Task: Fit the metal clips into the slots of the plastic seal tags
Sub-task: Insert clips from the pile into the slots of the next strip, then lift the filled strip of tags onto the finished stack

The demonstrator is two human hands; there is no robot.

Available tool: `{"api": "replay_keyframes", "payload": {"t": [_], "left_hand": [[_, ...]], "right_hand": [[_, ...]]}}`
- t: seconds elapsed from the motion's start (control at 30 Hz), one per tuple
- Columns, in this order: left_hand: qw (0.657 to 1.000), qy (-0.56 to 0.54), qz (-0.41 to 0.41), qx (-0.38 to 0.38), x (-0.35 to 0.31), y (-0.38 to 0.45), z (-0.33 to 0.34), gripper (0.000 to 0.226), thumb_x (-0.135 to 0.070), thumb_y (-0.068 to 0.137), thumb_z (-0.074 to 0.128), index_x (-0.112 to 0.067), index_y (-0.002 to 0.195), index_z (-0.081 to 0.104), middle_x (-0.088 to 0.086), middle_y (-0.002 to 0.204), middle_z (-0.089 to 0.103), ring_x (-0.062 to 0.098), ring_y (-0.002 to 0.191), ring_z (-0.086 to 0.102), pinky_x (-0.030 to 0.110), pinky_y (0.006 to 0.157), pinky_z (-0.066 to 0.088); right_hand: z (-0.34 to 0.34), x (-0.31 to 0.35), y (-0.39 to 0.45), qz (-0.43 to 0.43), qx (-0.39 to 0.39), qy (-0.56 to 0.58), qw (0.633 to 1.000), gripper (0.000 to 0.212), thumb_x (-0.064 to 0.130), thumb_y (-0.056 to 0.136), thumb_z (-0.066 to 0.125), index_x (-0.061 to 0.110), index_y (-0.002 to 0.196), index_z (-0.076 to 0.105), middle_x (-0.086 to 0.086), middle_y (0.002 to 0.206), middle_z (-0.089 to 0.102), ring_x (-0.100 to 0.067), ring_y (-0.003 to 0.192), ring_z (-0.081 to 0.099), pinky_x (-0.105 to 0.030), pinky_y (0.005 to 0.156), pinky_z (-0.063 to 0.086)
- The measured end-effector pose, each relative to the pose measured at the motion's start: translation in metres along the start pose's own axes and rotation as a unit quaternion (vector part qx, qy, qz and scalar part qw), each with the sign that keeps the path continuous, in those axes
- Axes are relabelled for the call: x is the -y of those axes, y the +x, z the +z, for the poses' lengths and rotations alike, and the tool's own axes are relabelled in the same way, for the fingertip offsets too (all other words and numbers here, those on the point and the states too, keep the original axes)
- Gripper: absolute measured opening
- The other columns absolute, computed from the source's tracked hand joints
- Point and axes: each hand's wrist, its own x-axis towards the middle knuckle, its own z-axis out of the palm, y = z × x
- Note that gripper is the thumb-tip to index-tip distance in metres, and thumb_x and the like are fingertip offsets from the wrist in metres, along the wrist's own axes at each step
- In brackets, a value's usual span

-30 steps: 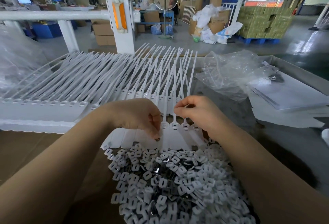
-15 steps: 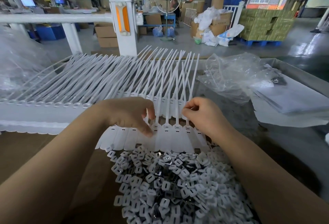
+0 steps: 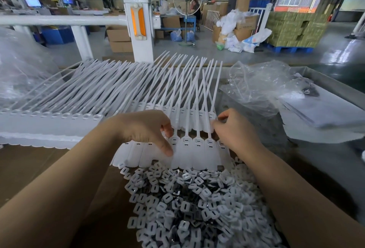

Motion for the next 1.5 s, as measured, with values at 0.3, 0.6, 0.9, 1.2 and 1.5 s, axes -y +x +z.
{"api": "replay_keyframes", "payload": {"t": [0.3, 0.6, 0.9, 1.2, 1.5], "left_hand": [[0.993, 0.093, -0.022, -0.066, -0.01, -0.002, -0.002, 0.041, -0.056, 0.059, 0.084, -0.037, 0.087, 0.061, -0.026, 0.092, 0.046, 0.008, 0.099, 0.037, 0.052, 0.113, 0.018], [0.994, 0.077, -0.012, -0.072, -0.002, 0.002, 0.002, 0.037, -0.059, 0.062, 0.082, -0.041, 0.087, 0.06, -0.022, 0.097, 0.049, -0.002, 0.096, 0.043, 0.045, 0.109, 0.019], [0.997, 0.066, 0.022, 0.033, -0.005, -0.005, -0.008, 0.07, -0.039, 0.064, 0.088, -0.04, 0.121, 0.047, -0.021, 0.107, 0.042, 0.0, 0.092, 0.045, 0.015, 0.068, 0.036], [0.996, 0.057, 0.002, 0.063, -0.008, -0.007, -0.016, 0.079, -0.051, 0.058, 0.089, -0.05, 0.12, 0.041, -0.026, 0.105, 0.039, -0.006, 0.095, 0.042, 0.013, 0.072, 0.033], [0.991, 0.126, 0.038, -0.005, -0.036, -0.026, -0.02, 0.091, -0.062, 0.051, 0.087, -0.04, 0.124, 0.038, -0.032, 0.108, 0.032, 0.002, 0.105, 0.035, 0.024, 0.081, 0.032]], "right_hand": [[-0.01, 0.008, 0.002, 0.124, 0.016, 0.336, 0.934, 0.01, 0.013, 0.087, 0.062, 0.011, 0.077, 0.063, 0.005, 0.055, 0.057, -0.01, 0.052, 0.055, -0.023, 0.052, 0.039], [-0.008, 0.007, 0.004, 0.124, 0.076, 0.393, 0.908, 0.029, -0.005, 0.09, 0.054, 0.015, 0.11, 0.062, -0.006, 0.081, 0.076, -0.021, 0.074, 0.072, -0.039, 0.072, 0.059], [-0.018, 0.009, 0.004, 0.1, 0.07, 0.47, 0.874, 0.028, -0.006, 0.094, 0.052, 0.016, 0.108, 0.061, -0.007, 0.078, 0.077, -0.018, 0.064, 0.073, -0.025, 0.048, 0.053], [-0.026, 0.006, 0.01, 0.109, 0.085, 0.498, 0.856, 0.029, -0.003, 0.091, 0.054, 0.015, 0.113, 0.062, -0.009, 0.082, 0.077, -0.016, 0.058, 0.07, -0.025, 0.045, 0.053], [-0.037, -0.002, 0.01, 0.049, 0.073, 0.542, 0.836, 0.03, -0.002, 0.083, 0.048, 0.013, 0.1, 0.068, -0.011, 0.071, 0.072, -0.019, 0.056, 0.066, -0.025, 0.051, 0.053]]}}
